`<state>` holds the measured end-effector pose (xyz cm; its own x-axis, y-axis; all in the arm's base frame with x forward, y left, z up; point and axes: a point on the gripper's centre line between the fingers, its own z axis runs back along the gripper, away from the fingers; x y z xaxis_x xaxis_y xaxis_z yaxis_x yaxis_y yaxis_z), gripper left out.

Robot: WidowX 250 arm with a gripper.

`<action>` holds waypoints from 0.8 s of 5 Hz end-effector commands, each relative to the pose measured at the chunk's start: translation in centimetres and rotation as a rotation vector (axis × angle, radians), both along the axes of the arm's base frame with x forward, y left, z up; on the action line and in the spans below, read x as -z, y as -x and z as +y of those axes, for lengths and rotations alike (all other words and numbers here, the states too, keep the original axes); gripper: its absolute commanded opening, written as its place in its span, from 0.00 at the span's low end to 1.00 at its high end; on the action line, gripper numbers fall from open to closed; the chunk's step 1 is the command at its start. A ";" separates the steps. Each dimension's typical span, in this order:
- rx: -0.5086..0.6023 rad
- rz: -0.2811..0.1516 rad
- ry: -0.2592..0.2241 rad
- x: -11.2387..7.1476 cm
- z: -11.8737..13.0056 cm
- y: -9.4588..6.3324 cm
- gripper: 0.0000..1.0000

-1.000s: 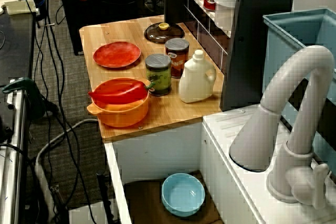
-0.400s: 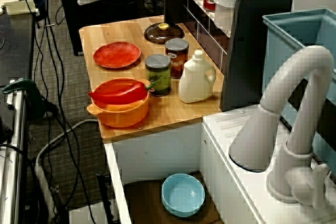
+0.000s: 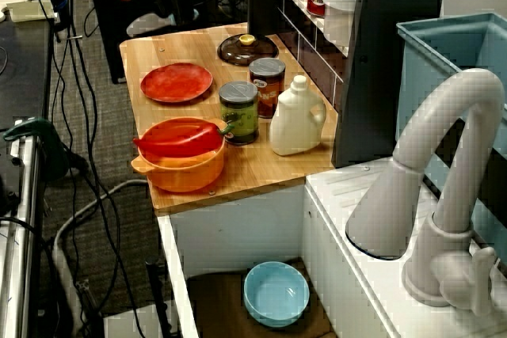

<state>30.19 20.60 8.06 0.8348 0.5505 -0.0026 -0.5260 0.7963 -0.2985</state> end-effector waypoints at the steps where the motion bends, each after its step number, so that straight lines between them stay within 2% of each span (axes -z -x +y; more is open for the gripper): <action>1: -0.015 -0.049 -0.066 0.9 -2.7 0.2 0.00; 2: -0.013 -0.025 -0.076 2.1 -4.1 -0.5 0.00; 4: -0.031 -0.013 -0.081 2.8 -5.2 -0.3 0.00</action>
